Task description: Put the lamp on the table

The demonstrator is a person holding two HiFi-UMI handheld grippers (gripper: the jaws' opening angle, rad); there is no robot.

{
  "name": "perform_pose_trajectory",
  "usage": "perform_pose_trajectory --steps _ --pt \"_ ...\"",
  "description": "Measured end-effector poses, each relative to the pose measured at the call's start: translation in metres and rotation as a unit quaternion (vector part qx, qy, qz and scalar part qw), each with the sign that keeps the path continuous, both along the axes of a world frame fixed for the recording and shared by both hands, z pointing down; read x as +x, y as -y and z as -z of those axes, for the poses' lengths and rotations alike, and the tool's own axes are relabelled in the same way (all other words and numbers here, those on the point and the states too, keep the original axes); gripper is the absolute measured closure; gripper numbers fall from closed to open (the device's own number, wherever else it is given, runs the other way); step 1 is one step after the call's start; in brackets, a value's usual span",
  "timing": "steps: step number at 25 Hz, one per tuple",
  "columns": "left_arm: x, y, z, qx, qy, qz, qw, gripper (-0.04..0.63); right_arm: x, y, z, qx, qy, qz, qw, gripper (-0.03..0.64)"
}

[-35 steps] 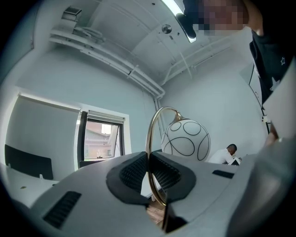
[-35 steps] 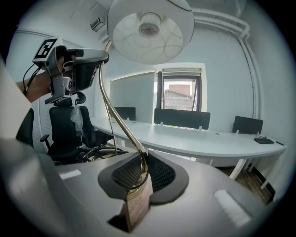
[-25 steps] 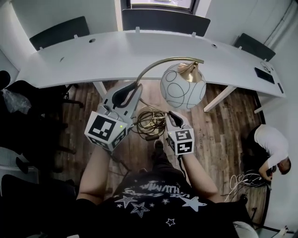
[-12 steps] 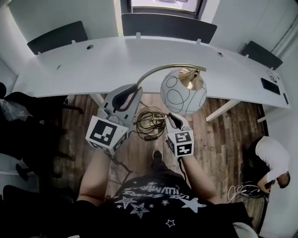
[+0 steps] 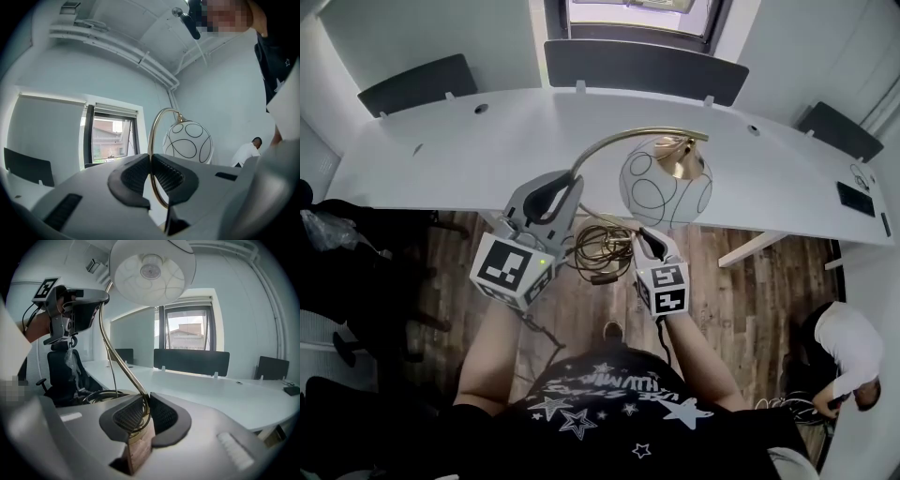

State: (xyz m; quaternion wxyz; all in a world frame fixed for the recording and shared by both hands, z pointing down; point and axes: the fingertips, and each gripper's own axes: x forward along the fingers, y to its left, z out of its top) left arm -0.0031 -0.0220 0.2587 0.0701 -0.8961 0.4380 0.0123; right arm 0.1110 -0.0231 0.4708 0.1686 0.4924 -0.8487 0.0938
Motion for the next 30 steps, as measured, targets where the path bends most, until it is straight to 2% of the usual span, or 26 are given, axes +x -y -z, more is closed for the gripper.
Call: perform_pose_trajectory --steps 7,14,24,30 --pt "0.014 0.054 0.0 -0.006 -0.004 0.026 0.9996 0.555 0.013 0.057 -0.001 -0.005 0.003 0.033 0.999 0.572" --pt "0.018 0.076 -0.004 -0.008 0.004 0.036 0.9993 0.556 0.014 0.085 -0.007 -0.003 0.003 0.051 0.999 0.572" --pt "0.018 0.095 -0.013 -0.003 0.006 0.039 0.9992 0.557 0.014 0.104 -0.016 0.004 0.0 0.047 0.999 0.572" --pt "0.003 0.147 -0.014 -0.011 -0.006 0.021 0.9997 0.557 0.003 0.149 -0.015 -0.002 -0.007 0.033 0.999 0.572"
